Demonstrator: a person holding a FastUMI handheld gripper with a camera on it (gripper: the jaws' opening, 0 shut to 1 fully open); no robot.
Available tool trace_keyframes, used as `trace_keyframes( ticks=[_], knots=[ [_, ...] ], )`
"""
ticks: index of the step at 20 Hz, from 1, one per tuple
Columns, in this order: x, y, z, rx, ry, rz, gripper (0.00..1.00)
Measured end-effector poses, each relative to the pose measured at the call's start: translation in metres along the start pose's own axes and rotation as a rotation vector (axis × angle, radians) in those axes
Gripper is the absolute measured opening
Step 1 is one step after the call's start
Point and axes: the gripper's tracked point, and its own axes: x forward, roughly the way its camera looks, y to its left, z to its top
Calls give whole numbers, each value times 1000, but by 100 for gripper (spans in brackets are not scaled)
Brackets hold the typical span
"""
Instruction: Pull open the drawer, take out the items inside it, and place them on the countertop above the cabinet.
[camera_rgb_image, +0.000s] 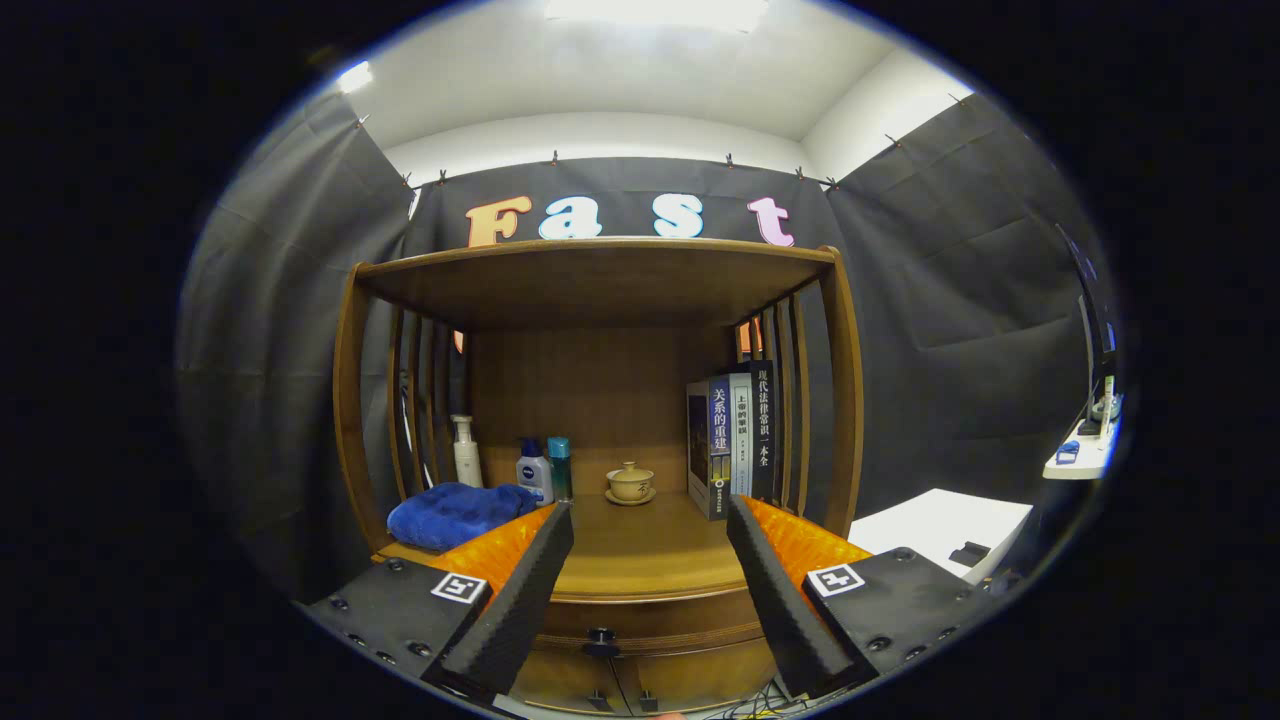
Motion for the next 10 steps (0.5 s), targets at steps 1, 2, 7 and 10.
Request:
trace_keyframes(
  ticks=[1,2,7,10],
  knots=[
    [0,-1,0,0,1,0,100],
    [0,-1,0,1,2,0,100],
    [1,-1,-4,1,5,-1,100],
    [2,-1,-7,4,11,-3,100]
  ],
)
